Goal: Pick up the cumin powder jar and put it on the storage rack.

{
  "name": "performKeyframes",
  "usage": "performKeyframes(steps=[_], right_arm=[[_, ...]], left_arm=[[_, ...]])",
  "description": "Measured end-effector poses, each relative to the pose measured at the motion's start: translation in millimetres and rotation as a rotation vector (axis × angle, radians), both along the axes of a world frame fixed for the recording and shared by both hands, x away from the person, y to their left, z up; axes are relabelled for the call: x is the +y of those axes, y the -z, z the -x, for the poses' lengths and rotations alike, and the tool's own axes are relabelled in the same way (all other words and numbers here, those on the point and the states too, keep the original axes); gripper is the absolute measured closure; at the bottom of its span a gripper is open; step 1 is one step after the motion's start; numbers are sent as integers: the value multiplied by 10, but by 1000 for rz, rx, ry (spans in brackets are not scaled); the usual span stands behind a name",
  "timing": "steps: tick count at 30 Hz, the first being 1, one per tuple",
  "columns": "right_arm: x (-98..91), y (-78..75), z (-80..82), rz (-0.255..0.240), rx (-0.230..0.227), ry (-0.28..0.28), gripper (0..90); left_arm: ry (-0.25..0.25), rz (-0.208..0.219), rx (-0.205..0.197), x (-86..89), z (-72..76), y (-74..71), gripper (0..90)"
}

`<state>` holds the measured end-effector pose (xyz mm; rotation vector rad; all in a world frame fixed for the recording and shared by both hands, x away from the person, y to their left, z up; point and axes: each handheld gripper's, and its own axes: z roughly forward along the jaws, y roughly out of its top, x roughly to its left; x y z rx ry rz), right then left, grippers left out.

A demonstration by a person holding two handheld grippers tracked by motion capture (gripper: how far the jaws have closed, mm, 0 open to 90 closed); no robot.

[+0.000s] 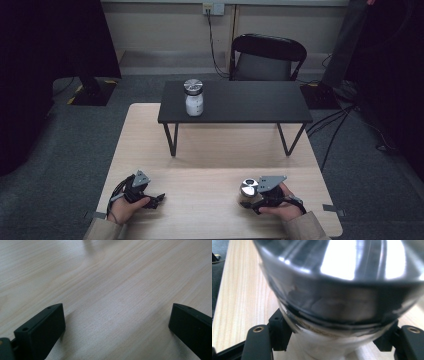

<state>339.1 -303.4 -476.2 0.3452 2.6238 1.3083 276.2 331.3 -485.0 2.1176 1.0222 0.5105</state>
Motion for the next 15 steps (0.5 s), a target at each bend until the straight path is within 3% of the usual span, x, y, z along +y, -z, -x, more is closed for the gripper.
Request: performKeyframes(steps=[3, 15], right_arm=[[-27, -37, 2, -16, 7, 12, 310], [56, -363, -5, 26, 4, 20, 310]], left_arm=[[0, 0, 0, 0, 0, 1, 0], [-1, 0, 0, -1, 1, 1, 0]])
